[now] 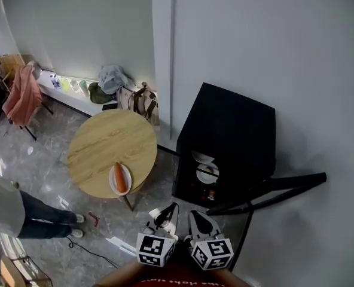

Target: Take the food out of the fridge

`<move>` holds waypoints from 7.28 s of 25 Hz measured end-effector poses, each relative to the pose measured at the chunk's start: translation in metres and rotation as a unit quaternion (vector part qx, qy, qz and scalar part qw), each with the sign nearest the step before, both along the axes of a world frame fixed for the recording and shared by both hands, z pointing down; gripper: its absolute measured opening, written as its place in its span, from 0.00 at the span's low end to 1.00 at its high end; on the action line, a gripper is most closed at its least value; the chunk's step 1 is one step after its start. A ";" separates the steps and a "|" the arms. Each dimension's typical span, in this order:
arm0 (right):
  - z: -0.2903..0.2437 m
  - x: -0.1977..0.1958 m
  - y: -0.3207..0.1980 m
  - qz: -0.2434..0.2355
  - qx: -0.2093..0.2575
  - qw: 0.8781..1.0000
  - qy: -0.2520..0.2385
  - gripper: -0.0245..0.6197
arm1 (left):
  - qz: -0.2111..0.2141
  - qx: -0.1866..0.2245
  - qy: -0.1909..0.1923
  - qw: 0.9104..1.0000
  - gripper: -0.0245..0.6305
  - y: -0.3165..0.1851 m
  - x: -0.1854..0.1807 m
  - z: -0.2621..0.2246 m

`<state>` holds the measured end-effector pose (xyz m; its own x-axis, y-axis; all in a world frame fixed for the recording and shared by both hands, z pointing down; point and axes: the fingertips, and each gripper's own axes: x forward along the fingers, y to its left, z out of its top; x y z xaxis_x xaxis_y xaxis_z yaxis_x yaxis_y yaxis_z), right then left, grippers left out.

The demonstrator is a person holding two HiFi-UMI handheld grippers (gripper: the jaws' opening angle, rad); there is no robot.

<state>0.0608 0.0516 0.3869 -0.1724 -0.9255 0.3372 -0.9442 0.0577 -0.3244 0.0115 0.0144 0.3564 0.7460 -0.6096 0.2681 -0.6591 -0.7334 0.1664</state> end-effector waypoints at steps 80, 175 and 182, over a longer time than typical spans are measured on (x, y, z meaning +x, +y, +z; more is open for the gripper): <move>0.344 0.241 -0.264 0.251 -0.186 0.796 -0.519 0.17 | 0.035 -0.183 0.144 0.972 0.12 -0.137 0.158 0.275; 0.259 -0.110 -0.271 0.061 -0.193 0.837 -0.509 0.07 | -0.268 -0.063 0.070 0.959 0.12 -0.108 -0.208 0.072; 0.285 -0.103 -0.292 0.075 -0.206 0.847 -0.484 0.07 | -0.260 -0.079 0.072 0.960 0.12 -0.112 -0.203 0.085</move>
<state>-0.0424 -0.2406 0.6715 -0.4431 -0.7995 0.4055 -0.2112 -0.3466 -0.9139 -0.1919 -0.0980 0.4415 0.3874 -0.8697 0.3057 -0.8914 -0.2688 0.3649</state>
